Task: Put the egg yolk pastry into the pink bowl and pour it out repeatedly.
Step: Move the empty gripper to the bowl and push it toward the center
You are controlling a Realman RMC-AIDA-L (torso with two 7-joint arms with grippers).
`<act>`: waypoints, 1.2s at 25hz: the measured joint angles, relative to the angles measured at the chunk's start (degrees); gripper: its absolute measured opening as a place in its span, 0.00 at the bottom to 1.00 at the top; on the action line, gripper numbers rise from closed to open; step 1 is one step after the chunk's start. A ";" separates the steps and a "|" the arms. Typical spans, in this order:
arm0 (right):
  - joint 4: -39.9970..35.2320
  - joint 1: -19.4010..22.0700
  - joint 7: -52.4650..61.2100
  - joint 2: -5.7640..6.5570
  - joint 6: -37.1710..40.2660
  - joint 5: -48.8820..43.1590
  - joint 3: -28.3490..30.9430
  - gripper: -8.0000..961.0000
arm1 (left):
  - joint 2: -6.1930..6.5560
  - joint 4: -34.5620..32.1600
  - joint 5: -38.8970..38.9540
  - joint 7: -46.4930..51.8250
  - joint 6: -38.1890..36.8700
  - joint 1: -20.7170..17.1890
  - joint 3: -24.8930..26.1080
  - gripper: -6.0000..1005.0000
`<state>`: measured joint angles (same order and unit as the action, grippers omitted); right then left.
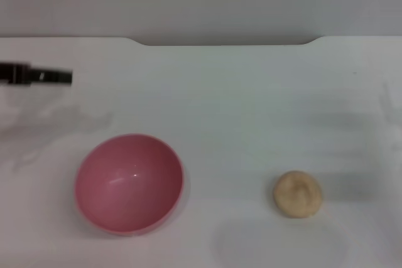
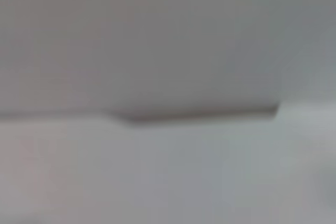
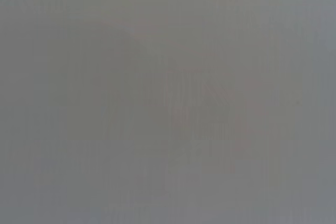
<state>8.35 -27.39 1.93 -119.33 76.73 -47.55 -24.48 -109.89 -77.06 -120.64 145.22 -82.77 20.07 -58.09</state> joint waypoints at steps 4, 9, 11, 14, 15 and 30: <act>0.00 -0.19 0.00 0.01 -0.03 0.01 0.00 0.68 | -2.64 -10.21 -12.80 5.58 -11.54 0.72 1.33 0.82; -0.23 -0.96 0.00 0.10 -1.70 0.01 0.23 0.68 | -5.57 -14.25 -17.90 6.16 -19.45 1.99 3.51 0.82; -0.31 -1.29 0.00 0.10 -2.49 0.01 0.10 0.68 | -7.01 -14.13 -22.36 6.16 -20.23 2.56 3.13 0.82; -0.37 -1.79 0.00 0.10 -2.89 0.01 -0.04 0.68 | -7.74 -12.43 -26.71 6.20 -20.00 4.08 2.35 0.82; -0.40 -1.93 0.00 0.13 -2.92 0.00 -0.04 0.68 | -7.75 -12.12 -26.82 6.21 -20.00 4.27 2.13 0.82; -0.44 -2.18 0.00 0.16 -2.99 -0.09 0.40 0.68 | -7.71 0.46 -27.51 5.77 -17.86 10.10 -3.73 0.82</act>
<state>7.91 -29.56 1.93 -119.18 73.74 -47.64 -24.07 -117.59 -76.61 -148.14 150.99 -100.63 30.17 -61.82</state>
